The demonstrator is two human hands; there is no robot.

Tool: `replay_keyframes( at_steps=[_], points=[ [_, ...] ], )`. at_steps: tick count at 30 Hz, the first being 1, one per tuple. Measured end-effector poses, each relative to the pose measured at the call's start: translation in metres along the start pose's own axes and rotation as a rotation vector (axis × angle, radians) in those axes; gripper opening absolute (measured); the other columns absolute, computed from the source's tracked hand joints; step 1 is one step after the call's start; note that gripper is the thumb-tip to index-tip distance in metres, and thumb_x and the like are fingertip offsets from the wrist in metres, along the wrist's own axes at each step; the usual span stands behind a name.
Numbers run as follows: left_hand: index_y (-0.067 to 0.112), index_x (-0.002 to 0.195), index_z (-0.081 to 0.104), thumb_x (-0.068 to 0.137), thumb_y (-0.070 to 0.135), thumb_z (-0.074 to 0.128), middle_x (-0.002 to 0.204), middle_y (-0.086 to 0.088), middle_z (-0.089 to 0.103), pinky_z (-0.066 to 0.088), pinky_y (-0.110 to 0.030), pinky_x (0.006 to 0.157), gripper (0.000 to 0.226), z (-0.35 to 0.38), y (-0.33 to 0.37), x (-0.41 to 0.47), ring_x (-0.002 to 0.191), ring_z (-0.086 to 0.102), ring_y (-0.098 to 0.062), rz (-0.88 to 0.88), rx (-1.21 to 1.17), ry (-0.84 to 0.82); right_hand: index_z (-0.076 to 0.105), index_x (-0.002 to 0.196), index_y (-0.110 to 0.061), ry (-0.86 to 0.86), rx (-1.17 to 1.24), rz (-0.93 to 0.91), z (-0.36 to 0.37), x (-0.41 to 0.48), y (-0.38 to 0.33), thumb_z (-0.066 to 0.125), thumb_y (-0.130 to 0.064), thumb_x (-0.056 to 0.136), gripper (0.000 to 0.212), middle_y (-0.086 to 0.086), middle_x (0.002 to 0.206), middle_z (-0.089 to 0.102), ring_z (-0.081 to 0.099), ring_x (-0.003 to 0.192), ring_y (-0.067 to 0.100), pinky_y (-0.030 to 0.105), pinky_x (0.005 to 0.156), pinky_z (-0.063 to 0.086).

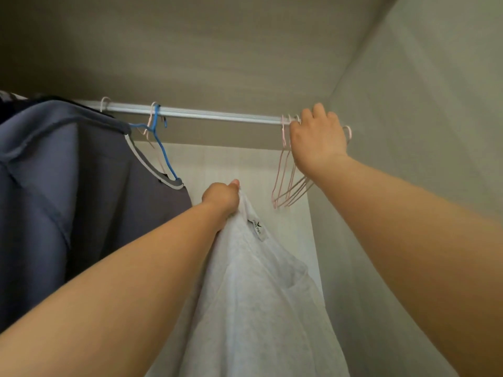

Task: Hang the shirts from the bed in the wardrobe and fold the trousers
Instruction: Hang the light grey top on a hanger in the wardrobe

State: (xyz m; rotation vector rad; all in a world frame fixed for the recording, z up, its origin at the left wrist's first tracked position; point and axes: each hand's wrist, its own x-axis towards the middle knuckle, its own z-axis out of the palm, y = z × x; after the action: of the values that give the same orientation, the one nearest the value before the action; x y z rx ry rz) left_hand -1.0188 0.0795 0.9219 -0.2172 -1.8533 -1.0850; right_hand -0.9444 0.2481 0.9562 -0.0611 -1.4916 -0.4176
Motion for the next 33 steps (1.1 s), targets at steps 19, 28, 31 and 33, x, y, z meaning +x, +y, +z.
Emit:
replay_keyframes(
  at_steps=[19,28,31,33],
  points=[
    [-0.002,0.127,0.052,0.102,0.036,0.035,0.131,-0.020,0.053,0.036,-0.033,0.097,0.049,-0.005,0.004,0.026,0.122,0.047,-0.035,0.094,0.072,0.032,0.056,0.118,-0.016,-0.153,-0.210,0.104,0.025,0.021,0.005,0.040,-0.019,0.094,0.029,0.006,0.110,0.053,0.040,0.101,0.023,0.032,0.074,0.028],
    [0.001,0.098,0.062,0.101,0.033,0.039,0.112,-0.022,0.062,0.040,-0.035,0.089,0.039,-0.018,0.001,0.031,0.108,0.053,-0.036,0.141,0.075,0.100,0.058,0.114,-0.019,-0.209,-0.224,0.175,0.037,0.036,0.022,0.038,-0.016,0.094,0.028,0.003,0.110,0.057,0.045,0.103,0.024,0.033,0.076,0.030],
    [0.007,0.084,0.059,0.100,0.033,0.041,0.108,-0.021,0.063,0.041,-0.034,0.089,0.036,-0.019,0.002,0.024,0.107,0.055,-0.036,0.185,0.094,0.056,0.062,0.107,-0.018,-0.202,-0.117,0.178,0.051,0.031,0.026,0.042,-0.008,0.091,0.027,0.000,0.103,0.063,0.057,0.098,0.023,0.028,0.073,0.034],
    [0.012,0.068,0.049,0.100,0.034,0.043,0.104,-0.023,0.063,0.042,-0.036,0.088,0.039,-0.020,0.001,0.021,0.105,0.055,-0.037,0.207,0.110,0.049,0.064,0.105,-0.016,-0.176,-0.041,0.185,0.056,0.027,0.026,0.044,-0.005,0.090,0.028,0.002,0.102,0.065,0.060,0.098,0.024,0.027,0.070,0.036]
  ],
)
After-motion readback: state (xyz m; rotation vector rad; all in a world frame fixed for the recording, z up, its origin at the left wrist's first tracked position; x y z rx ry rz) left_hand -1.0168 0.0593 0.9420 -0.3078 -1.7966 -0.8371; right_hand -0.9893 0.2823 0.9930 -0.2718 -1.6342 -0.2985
